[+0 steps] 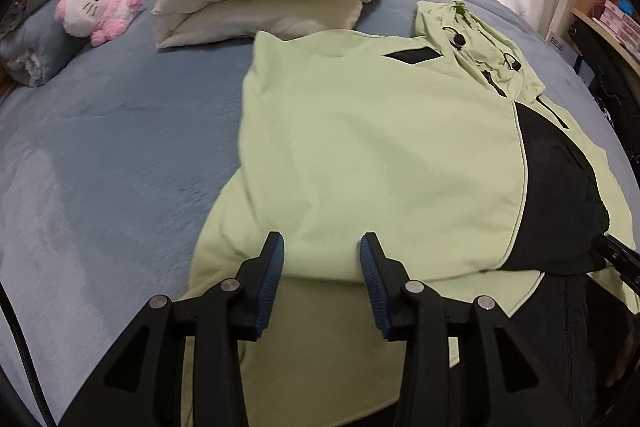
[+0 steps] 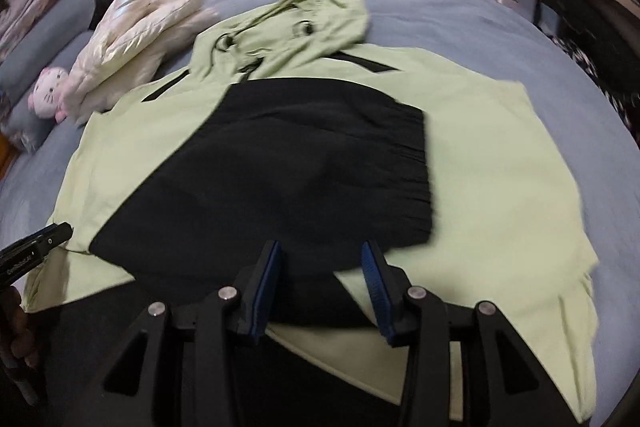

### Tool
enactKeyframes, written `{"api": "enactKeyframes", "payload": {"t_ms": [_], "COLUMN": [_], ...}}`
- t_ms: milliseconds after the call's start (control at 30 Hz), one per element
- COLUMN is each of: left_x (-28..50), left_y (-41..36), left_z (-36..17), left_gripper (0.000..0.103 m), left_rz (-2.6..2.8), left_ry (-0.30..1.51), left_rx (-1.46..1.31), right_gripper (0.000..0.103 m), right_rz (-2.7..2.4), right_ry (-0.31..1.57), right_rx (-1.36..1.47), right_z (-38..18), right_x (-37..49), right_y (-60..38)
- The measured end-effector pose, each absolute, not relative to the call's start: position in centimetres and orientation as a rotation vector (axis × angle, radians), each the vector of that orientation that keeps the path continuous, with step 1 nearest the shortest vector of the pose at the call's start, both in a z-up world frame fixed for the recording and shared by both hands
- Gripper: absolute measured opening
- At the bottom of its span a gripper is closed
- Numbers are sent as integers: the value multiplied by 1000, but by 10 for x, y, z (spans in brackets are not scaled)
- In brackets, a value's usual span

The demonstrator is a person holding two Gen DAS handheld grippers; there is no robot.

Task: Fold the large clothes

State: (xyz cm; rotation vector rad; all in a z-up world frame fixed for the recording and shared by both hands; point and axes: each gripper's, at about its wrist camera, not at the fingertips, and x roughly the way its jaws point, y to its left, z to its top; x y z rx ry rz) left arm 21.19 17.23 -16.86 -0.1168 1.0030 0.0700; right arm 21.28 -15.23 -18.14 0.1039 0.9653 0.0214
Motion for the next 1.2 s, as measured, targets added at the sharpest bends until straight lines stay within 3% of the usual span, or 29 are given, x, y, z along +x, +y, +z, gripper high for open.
{"api": "enactKeyframes", "payload": {"t_ms": [667, 800, 1000, 1200], "left_x": [117, 91, 50, 12], "left_y": [193, 195, 199, 210], "left_z": [-109, -92, -77, -82], "left_gripper": [40, 52, 56, 60], "left_rz": [139, 147, 154, 161], "left_ry": [985, 955, 923, 937], "left_rx": [-134, -98, -49, -36], "right_gripper": [43, 43, 44, 53], "right_rz": [43, 54, 77, 76], "right_ry": [834, 791, 764, 755], "right_rx": [170, 145, 168, 174], "right_z": [-109, -90, -80, -81], "right_x": [107, 85, 51, 19], "right_y": [-163, -161, -167, -180]}}
